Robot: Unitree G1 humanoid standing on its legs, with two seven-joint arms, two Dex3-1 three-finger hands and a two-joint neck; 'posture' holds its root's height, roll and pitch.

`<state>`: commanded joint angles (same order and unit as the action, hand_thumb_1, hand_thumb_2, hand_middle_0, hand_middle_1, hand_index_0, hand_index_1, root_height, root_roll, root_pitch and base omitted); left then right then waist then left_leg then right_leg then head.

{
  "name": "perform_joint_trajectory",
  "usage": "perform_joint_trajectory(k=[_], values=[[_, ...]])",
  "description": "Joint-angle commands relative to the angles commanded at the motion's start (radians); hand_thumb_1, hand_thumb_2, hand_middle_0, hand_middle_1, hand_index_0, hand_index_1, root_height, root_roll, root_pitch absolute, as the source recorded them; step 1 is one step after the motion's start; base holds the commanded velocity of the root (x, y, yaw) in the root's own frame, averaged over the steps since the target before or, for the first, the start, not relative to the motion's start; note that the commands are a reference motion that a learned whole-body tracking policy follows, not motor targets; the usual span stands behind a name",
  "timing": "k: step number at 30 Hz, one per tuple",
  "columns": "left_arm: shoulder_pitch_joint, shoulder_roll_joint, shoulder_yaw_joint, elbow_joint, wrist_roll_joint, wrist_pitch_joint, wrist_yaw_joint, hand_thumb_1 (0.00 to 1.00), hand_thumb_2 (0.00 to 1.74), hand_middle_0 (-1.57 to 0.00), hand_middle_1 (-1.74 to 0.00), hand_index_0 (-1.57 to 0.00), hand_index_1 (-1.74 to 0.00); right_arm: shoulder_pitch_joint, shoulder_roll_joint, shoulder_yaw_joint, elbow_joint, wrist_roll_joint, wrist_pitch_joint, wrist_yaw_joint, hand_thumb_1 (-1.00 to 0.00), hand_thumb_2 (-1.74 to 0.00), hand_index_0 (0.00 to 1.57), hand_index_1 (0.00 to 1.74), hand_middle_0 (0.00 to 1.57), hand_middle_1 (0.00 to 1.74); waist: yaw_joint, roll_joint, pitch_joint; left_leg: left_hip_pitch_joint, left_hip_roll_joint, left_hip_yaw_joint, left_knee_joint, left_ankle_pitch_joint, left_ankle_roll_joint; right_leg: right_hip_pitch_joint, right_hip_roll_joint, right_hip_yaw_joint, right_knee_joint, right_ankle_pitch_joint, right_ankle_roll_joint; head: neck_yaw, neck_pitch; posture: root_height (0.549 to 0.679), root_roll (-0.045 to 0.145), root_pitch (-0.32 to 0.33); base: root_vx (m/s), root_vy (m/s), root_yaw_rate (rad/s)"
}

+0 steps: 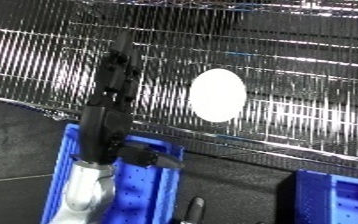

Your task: Pick up the object and place it into the box

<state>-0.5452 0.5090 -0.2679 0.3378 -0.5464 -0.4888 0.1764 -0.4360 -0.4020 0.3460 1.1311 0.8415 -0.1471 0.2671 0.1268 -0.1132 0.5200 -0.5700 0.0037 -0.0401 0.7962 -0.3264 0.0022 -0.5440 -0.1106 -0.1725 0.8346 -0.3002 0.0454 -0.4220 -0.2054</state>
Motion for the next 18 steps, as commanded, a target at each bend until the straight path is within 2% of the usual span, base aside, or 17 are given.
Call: perform_joint_trajectory(k=[4, 9, 18], values=[[-0.044, -0.014, -0.02, 0.075, -0.003, 0.009, 0.002, 0.0, 0.0, 0.0, 0.0, 0.0, 0.0, -0.019, 0.007, 0.015, -0.003, 0.001, 0.009, -0.001, 0.0, 0.0, 0.0, 0.0, 0.0, 0.0, -0.016, -0.01, 0.0, -0.011, 0.01, 0.004, 0.009, -0.002, -0.0007, -0.015, 0.0066, 0.007, 0.004, 0.003, 0.0013, -0.016, 0.025, 0.623, 0.002, 0.06, -0.009, 0.014, -0.087], [-0.113, -0.029, -0.041, 0.192, -0.016, 0.002, -0.006, 0.0, 0.0, 0.0, 0.0, 0.0, 0.0, -0.038, 0.015, 0.034, -0.014, 0.007, 0.011, -0.008, 0.0, 0.0, 0.0, 0.0, 0.0, 0.0, -0.039, -0.021, 0.0, -0.036, 0.021, 0.008, 0.02, -0.004, -0.0017, -0.044, 0.0173, 0.016, 0.011, 0.007, 0.0033, -0.029, 0.083, 0.621, -0.003, 0.074, -0.021, 0.017, -0.085], [-0.21, -0.053, -0.046, 0.336, -0.069, 0.014, -0.02, 0.0, 0.0, 0.0, 0.0, 0.0, 0.0, -0.05, 0.015, 0.058, -0.059, 0.028, 0.01, -0.017, 0.0, 0.0, 0.0, 0.0, 0.0, 0.0, -0.075, -0.048, 0.0, -0.09, 0.037, 0.012, 0.05, -0.014, -0.0022, -0.096, 0.0348, 0.025, 0.023, 0.014, 0.0063, -0.05, 0.165, 0.617, -0.01, 0.107, -0.013, 0.015, -0.067]])
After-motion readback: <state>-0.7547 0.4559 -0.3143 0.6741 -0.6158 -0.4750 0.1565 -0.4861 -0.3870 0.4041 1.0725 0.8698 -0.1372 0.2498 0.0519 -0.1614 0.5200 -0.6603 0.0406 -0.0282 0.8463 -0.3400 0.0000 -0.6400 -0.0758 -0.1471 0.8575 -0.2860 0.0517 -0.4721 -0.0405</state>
